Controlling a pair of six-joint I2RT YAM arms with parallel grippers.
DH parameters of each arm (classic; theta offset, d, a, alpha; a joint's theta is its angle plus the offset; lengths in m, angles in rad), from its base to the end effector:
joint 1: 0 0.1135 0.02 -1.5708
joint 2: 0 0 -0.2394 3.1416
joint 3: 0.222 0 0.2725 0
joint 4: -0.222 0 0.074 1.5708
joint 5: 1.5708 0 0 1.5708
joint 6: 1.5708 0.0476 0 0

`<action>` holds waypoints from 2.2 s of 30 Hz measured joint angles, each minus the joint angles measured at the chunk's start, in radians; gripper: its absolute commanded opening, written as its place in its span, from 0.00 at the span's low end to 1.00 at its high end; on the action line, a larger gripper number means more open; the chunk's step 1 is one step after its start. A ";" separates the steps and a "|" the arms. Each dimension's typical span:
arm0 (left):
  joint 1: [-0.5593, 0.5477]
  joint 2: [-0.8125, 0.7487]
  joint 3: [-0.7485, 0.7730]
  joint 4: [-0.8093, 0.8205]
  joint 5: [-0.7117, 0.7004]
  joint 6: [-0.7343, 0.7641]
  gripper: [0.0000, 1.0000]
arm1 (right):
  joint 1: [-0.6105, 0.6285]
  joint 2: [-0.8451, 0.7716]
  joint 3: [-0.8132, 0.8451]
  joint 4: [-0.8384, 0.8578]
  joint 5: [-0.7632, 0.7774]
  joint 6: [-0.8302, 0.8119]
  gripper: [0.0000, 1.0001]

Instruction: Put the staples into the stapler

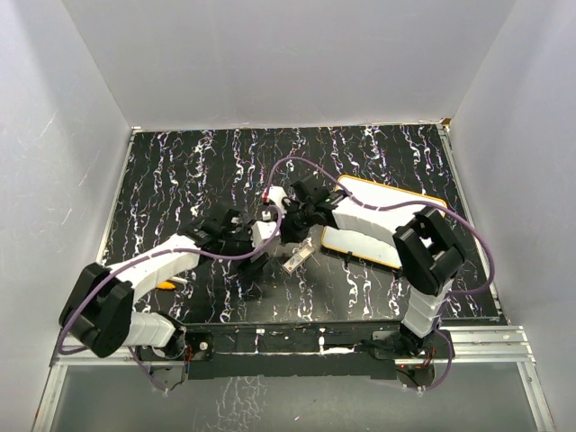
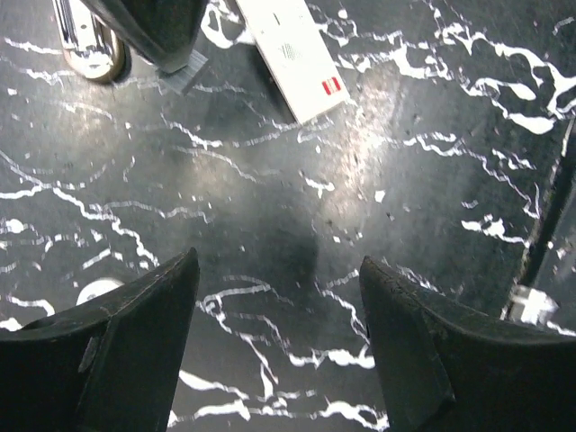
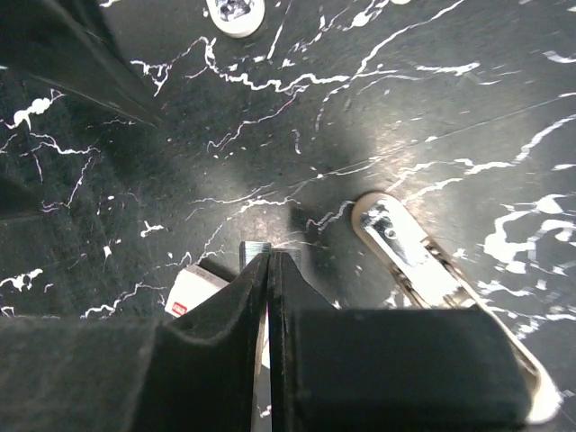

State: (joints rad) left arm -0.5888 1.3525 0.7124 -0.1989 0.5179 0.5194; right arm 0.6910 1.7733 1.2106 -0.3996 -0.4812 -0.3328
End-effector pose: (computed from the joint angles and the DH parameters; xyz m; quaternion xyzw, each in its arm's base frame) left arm 0.2316 -0.1830 0.1508 0.5529 0.7194 -0.2510 0.3374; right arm 0.2876 0.2664 0.1616 -0.5161 0.7729 0.2755 0.2458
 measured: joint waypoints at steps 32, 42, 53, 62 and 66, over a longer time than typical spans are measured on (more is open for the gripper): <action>0.045 -0.166 -0.021 -0.253 -0.055 0.082 0.73 | 0.112 0.118 -0.015 0.049 0.116 0.042 0.26; 0.045 -0.166 -0.026 -0.250 -0.062 0.082 0.73 | 0.079 0.085 -0.015 0.040 0.104 0.013 0.30; 0.045 -0.166 -0.026 -0.248 -0.063 0.078 0.73 | 0.064 0.073 -0.014 0.038 0.068 -0.047 0.41; 0.054 -0.167 -0.026 -0.246 -0.062 0.071 0.73 | 0.064 0.073 -0.039 0.084 0.055 -0.116 0.41; 0.058 -0.171 -0.027 -0.246 -0.060 0.070 0.73 | 0.064 0.073 -0.050 0.091 0.052 -0.144 0.39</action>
State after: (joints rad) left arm -0.5308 1.1820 0.6857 -0.4450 0.4583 0.5896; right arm 0.7547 1.8465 1.1610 -0.3088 -0.4294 -0.4767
